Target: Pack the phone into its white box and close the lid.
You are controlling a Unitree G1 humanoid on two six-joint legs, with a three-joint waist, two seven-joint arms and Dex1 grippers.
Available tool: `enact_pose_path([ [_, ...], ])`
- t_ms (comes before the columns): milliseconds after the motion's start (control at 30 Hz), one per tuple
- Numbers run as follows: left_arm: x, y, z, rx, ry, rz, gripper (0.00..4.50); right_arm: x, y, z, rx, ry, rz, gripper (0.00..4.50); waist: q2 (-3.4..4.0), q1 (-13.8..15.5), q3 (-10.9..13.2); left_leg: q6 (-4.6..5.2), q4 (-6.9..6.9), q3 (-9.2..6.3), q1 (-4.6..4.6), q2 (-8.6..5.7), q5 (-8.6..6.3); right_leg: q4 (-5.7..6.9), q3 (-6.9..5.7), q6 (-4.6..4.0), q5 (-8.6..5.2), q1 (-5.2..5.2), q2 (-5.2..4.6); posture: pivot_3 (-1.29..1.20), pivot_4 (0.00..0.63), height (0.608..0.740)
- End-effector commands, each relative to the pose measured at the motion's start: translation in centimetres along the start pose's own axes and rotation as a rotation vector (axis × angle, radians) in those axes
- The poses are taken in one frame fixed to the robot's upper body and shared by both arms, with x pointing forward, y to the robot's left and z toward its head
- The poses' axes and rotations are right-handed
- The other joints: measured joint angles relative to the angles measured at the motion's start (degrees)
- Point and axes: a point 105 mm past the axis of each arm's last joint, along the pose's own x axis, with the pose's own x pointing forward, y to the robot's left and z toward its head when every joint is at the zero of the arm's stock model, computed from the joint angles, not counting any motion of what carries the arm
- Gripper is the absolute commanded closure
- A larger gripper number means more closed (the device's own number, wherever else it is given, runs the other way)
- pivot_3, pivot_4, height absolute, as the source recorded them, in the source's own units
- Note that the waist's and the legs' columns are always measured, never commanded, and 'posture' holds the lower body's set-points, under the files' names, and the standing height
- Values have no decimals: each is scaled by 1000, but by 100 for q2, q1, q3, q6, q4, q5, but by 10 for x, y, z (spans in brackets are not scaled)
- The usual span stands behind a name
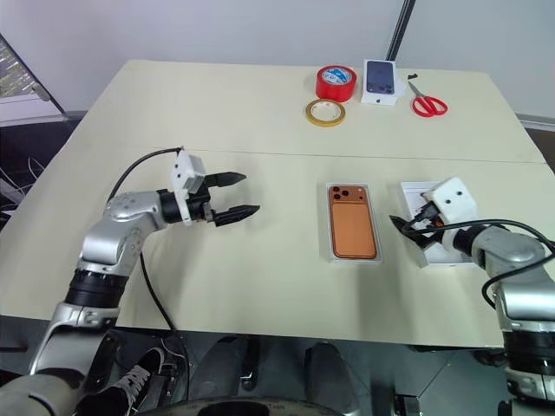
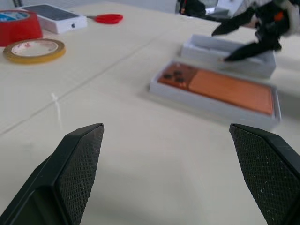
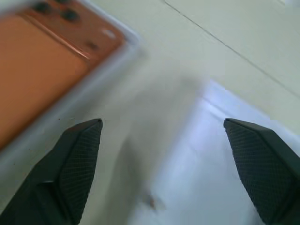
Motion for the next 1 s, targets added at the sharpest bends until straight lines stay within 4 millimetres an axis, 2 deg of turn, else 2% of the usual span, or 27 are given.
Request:
enact_pose_path([
  [33,-18,-9,19,158,-78,-36,0,-14,-1,-1,131,36,-73,19,1,-4,-1,0,-4,0,0,2,0,0,0,-1,0,-2,-1,0,150,740],
  [267,-23,-23,10,147,-45,-167,0,-14,32,6,279,197,83,19,18,-41,-1,1,-14,0,-2,5,-1,2,1,-4,0,-14,-1,0,150,740],
  [433,-18,-28,9,147,-45,-190,0,-11,31,12,321,287,73,19,18,-22,-1,4,-14,1,-9,4,-2,1,1,-3,0,-20,-2,0,150,740],
  [567,-15,-34,7,154,-47,-193,0,-7,35,9,391,389,74,19,19,-30,-1,4,-14,1,-10,4,-2,1,0,-3,0,-22,-2,0,150,740],
  [633,-14,-35,7,148,-52,-188,0,-4,32,7,338,423,57,19,18,-27,-1,5,-16,1,-12,4,-3,1,0,-3,0,-26,-2,0,150,740],
  [833,-16,-41,3,133,-49,-160,0,2,35,6,330,505,77,19,19,-56,-1,6,-17,2,-15,4,-2,2,1,-3,0,-31,-2,0,150,740],
  [933,-16,-45,1,126,-46,-144,0,4,29,0,323,538,40,832,19,-66,-1,6,-17,2,-15,5,-2,2,1,-3,0,-31,-1,0,150,740],
  [1000,-16,-47,0,117,-47,-126,0,6,26,-3,314,556,19,1752,17,-86,-1,6,-17,2,-14,4,-2,2,1,-3,0,-29,-2,0,150,740],
])
